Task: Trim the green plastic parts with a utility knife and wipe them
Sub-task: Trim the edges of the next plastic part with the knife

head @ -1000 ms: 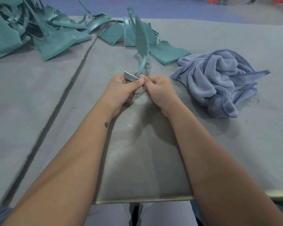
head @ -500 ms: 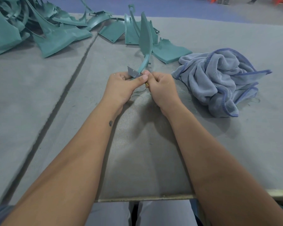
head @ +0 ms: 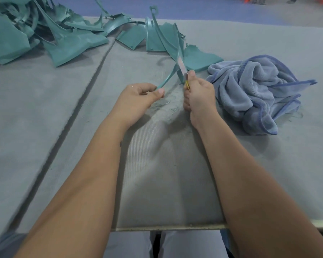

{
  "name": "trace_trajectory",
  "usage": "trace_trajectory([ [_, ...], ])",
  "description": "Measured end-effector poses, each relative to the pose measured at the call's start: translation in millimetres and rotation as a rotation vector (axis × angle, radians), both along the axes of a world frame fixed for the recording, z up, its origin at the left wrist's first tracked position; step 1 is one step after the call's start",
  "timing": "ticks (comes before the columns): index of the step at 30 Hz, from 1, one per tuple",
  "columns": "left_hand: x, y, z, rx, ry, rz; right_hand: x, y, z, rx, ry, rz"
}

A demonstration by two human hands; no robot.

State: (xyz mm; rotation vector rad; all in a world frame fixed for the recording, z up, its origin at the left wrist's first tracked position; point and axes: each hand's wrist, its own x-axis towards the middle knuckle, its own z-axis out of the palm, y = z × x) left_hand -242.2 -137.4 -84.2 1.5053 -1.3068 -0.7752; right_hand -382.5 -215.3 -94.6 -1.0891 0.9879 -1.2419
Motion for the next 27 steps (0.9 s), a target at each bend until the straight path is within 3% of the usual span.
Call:
trace_trajectory([
  [3, 1.0, -2.6, 0.0, -0.043, -0.394, 0.017, 0.0, 4.5, -1.6, -0.079, 0.031, 0.145],
  [7, -0.3, -2.5, 2.9, -0.036, -0.534, -0.04, 2.9, 7.7, -1.7, -0.192, 0.234, 0.215],
  [9, -3.6, -3.4, 2.8, -0.018, -0.462, -0.067, 3.6, 8.6, -0.5, -0.215, 0.305, 0.215],
  [13, -13.7, -9.8, 8.2, 0.037, 0.016, -0.038, 1.5, 11.1, 3.1, -0.18, 0.264, 0.238],
  [15, -15.3, -12.7, 11.2, 0.079, 0.166, -0.028, 0.1, 12.6, 4.6, -0.165, 0.231, 0.267],
  [21, -14.0, -19.5, 2.8, 0.079, 0.135, -0.002, 1.2, 14.4, 3.6, -0.248, 0.364, 0.145],
  [27, -28.7, -21.3, -4.1, -0.082, -0.186, 0.278, -0.7, 9.0, 1.8, -0.149, 0.249, 0.039],
])
